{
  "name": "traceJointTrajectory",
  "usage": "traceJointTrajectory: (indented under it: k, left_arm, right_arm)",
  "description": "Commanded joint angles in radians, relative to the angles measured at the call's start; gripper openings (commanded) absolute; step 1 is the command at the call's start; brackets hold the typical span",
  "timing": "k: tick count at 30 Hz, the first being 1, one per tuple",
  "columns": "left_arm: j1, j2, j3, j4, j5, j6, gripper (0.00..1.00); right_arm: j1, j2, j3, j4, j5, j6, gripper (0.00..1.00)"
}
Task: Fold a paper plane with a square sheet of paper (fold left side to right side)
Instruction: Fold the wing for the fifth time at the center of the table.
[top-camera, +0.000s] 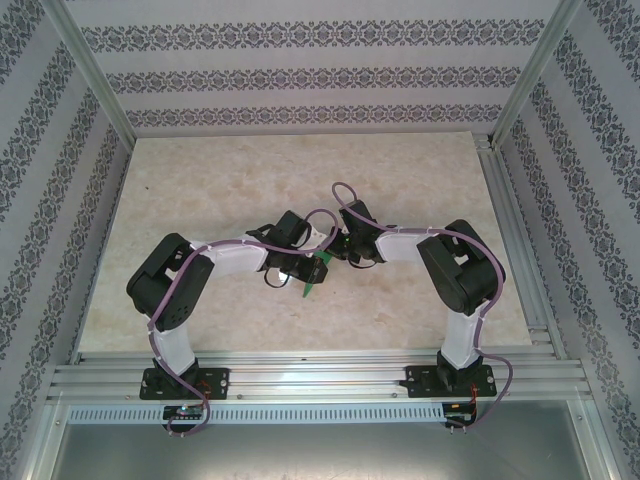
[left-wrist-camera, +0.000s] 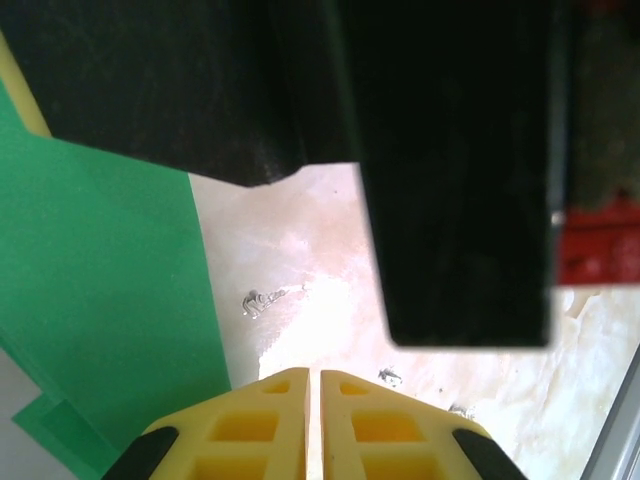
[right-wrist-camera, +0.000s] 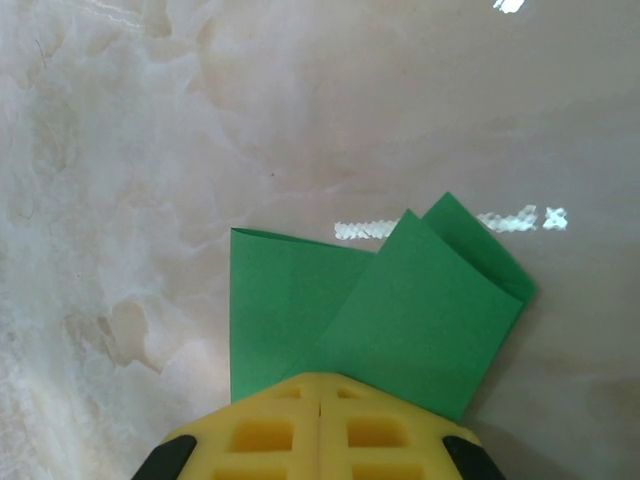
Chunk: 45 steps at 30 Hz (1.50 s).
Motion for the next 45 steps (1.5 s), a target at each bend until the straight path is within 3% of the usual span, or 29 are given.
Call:
traceJointTrajectory:
  k: [1, 24, 37, 45]
  left_arm:
    - [0.002, 0.018, -0.04, 0.015, -0.02, 0.017, 0.12]
    - [0.011, -0.03, -0.24, 0.111, -0.034, -0.017, 0.07]
    - [0.017, -0.196, -0.395, 0.144, -0.042, -0.073, 0.08]
    - [0.068, -0.305, -0.475, 0.148, -0.046, -0.109, 0.07]
  right_arm:
    - [0.007, 0.048, -0.011, -0.143, 0.089, -0.037, 0.01]
    - [-0.016, 0.063, -0.011, -0.16, 0.086, -0.041, 0.01]
    - [-0.031, 0.074, -0.006, -0.193, 0.104, -0.059, 0.01]
    - [-0.026, 0.057, -0.015, -0.169, 0.09, -0.059, 0.01]
